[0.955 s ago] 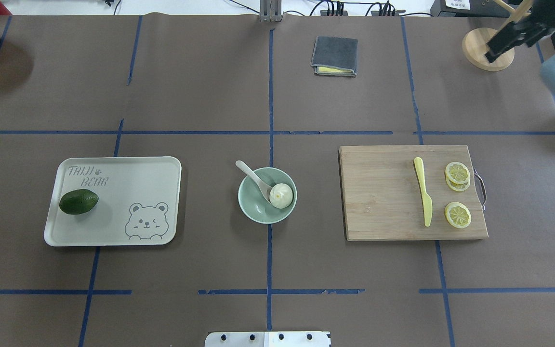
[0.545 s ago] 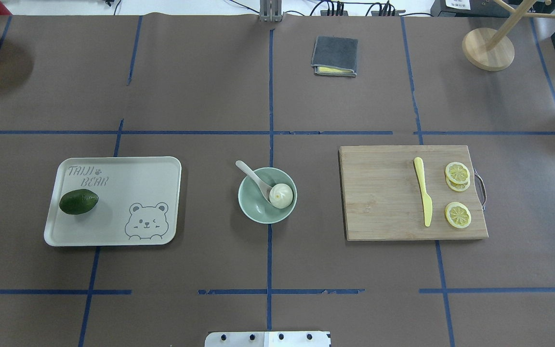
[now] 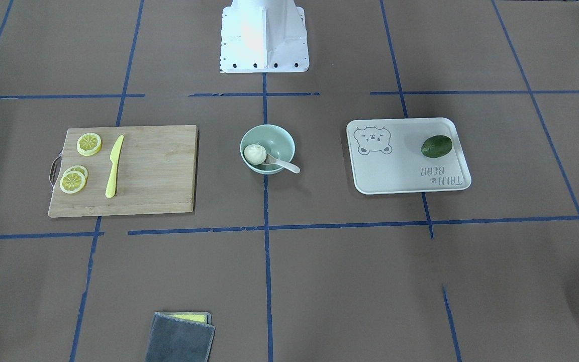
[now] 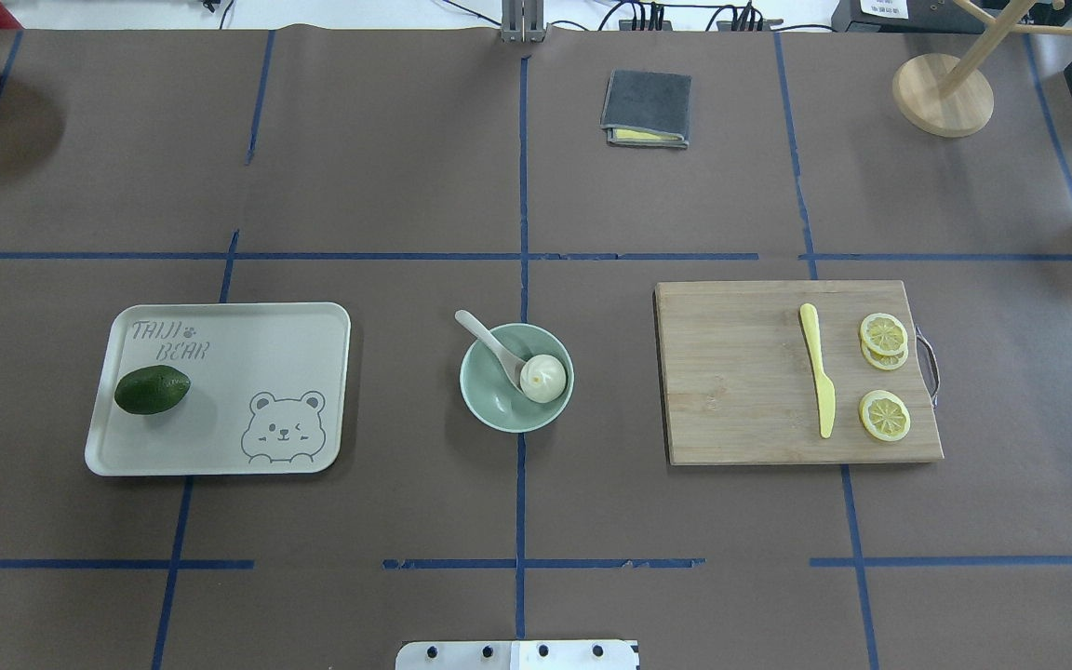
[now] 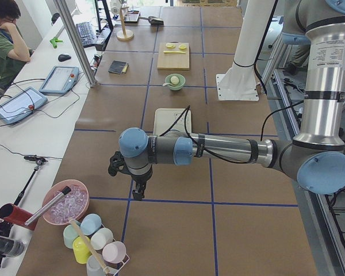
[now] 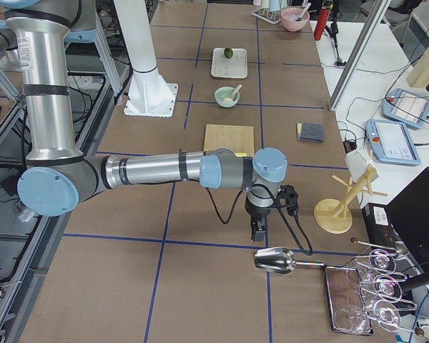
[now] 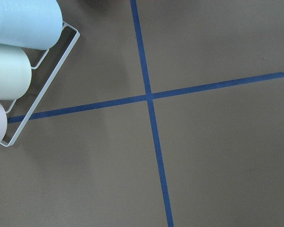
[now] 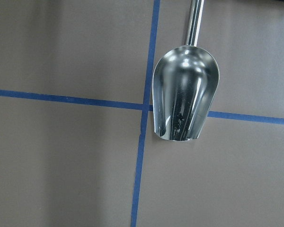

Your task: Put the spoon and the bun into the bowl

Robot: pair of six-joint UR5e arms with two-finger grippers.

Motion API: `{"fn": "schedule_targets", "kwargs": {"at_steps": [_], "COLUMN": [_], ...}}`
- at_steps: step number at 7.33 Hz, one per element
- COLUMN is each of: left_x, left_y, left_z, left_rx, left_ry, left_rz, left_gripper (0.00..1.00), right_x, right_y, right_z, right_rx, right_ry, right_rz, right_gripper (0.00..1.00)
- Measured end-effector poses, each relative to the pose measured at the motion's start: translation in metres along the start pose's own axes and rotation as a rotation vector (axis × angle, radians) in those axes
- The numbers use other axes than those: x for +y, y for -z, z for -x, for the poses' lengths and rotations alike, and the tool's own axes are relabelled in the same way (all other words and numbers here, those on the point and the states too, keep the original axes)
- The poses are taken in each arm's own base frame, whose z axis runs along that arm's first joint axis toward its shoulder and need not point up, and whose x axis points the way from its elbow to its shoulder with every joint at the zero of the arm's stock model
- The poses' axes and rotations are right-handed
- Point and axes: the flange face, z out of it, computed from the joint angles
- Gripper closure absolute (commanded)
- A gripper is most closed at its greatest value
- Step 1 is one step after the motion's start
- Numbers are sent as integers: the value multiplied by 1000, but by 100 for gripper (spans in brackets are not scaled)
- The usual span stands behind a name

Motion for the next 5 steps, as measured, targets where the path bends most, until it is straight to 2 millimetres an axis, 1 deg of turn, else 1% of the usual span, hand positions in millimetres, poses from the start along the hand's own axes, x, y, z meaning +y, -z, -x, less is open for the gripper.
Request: {"fn": "schedule_targets", "kwargs": {"at_steps": [3, 5], "left_x": [0, 1], "left_y": [4, 3], "left_z": [-4, -3], "left_rx": [-6, -6], "left_ry": [-8, -5], "left_rz": [-8, -4], "left_gripper": [0, 0], "right_x": [8, 13], "right_y": [-6, -11], "right_z": [-5, -9], "right_rx": [-2, -3], "right_ry": [-8, -12], "right_rz": [5, 13], "right_gripper": [0, 0]}}
